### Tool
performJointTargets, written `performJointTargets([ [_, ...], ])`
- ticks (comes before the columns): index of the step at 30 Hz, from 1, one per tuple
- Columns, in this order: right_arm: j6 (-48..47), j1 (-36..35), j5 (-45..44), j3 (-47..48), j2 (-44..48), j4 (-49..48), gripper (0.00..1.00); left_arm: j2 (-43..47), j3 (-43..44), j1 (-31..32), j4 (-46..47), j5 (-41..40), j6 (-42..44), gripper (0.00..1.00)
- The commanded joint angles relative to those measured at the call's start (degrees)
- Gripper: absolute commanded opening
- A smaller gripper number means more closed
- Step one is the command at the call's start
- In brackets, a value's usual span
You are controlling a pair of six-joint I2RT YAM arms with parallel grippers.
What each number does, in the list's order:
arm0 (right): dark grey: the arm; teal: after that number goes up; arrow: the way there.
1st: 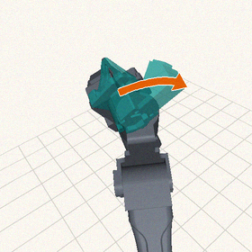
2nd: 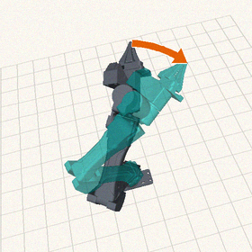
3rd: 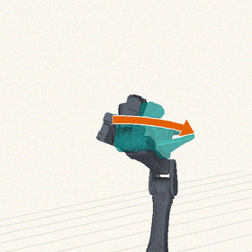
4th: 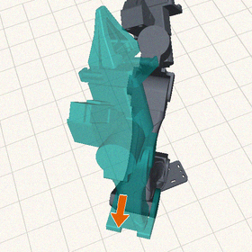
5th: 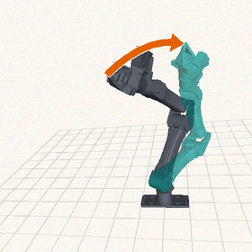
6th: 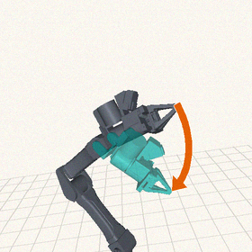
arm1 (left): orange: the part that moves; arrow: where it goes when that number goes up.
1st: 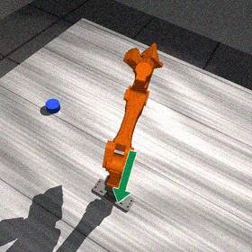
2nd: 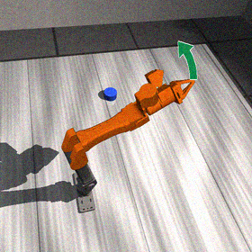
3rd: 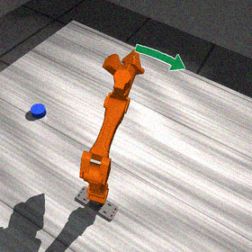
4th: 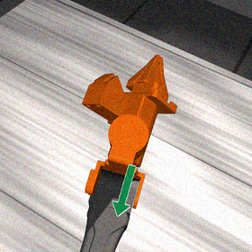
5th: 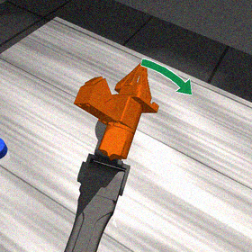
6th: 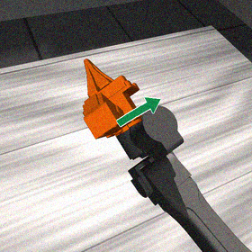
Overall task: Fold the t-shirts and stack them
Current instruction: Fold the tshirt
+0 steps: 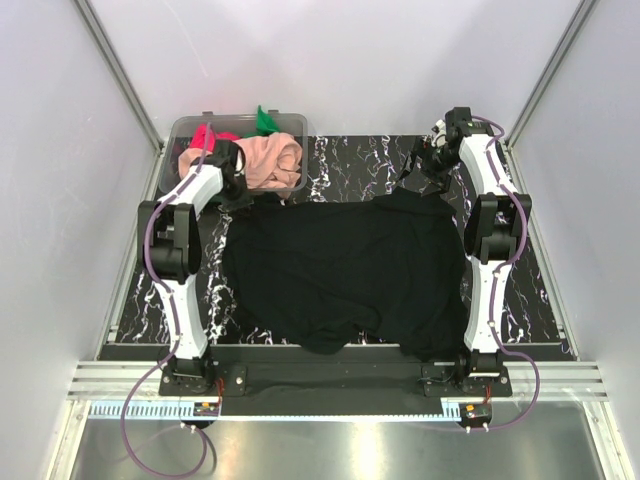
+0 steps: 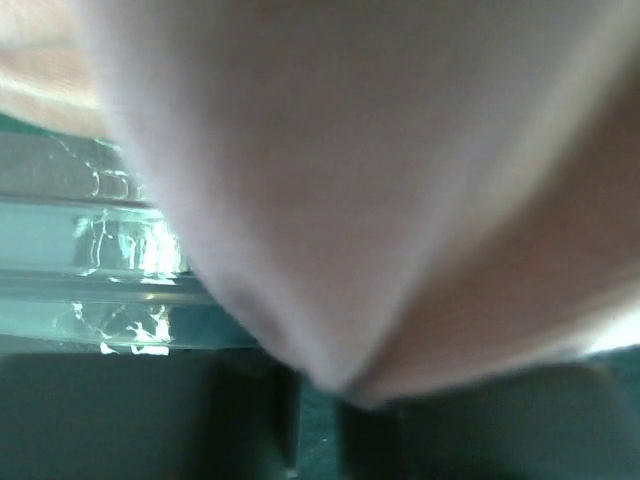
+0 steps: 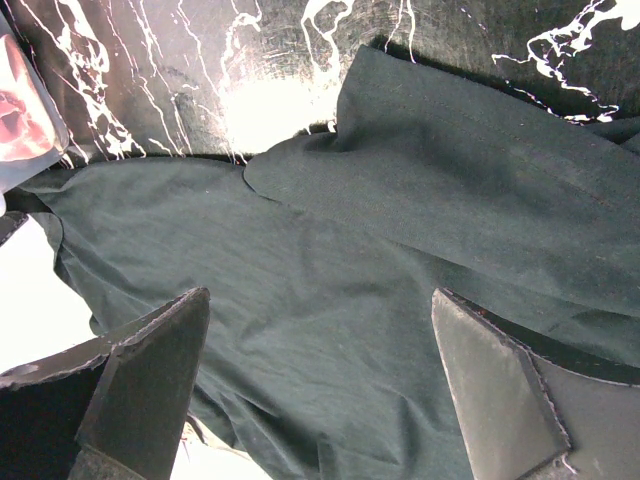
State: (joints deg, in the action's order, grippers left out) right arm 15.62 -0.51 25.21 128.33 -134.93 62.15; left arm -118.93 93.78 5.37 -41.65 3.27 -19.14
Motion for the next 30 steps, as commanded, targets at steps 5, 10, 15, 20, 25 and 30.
performJointTargets([
  [5, -0.94, 0.25, 1.60, -0.10, 5.38, -0.89, 1.00, -1.92, 2.81, 0.35, 6.14, -0.02, 1.21, 0.00],
  [10, -0.94, 0.25, 1.33, -0.01, 4.95, -0.80, 1.00, -1.65, 2.73, 0.35, 6.14, -0.71, 1.47, 0.00],
  [15, -1.03, 0.16, 1.33, -0.10, 4.86, -0.80, 1.00, -0.86, 2.47, 0.35, 6.14, -1.33, 1.64, 0.00],
  [20, -1.11, 0.25, 0.90, 0.16, 3.98, -0.80, 1.00, 3.61, -0.25, 0.35, 5.88, -1.86, 1.65, 0.00],
  [25, -1.64, 0.16, -4.54, 5.67, -2.06, 1.12, 1.00, 9.06, -2.37, 0.35, 4.65, -3.09, 2.61, 0.00],
  [30, 0.99, 0.25, -9.99, 11.14, -6.39, 1.93, 1.00, 11.62, -2.90, 0.35, 4.38, -3.18, 2.88, 0.00],
])
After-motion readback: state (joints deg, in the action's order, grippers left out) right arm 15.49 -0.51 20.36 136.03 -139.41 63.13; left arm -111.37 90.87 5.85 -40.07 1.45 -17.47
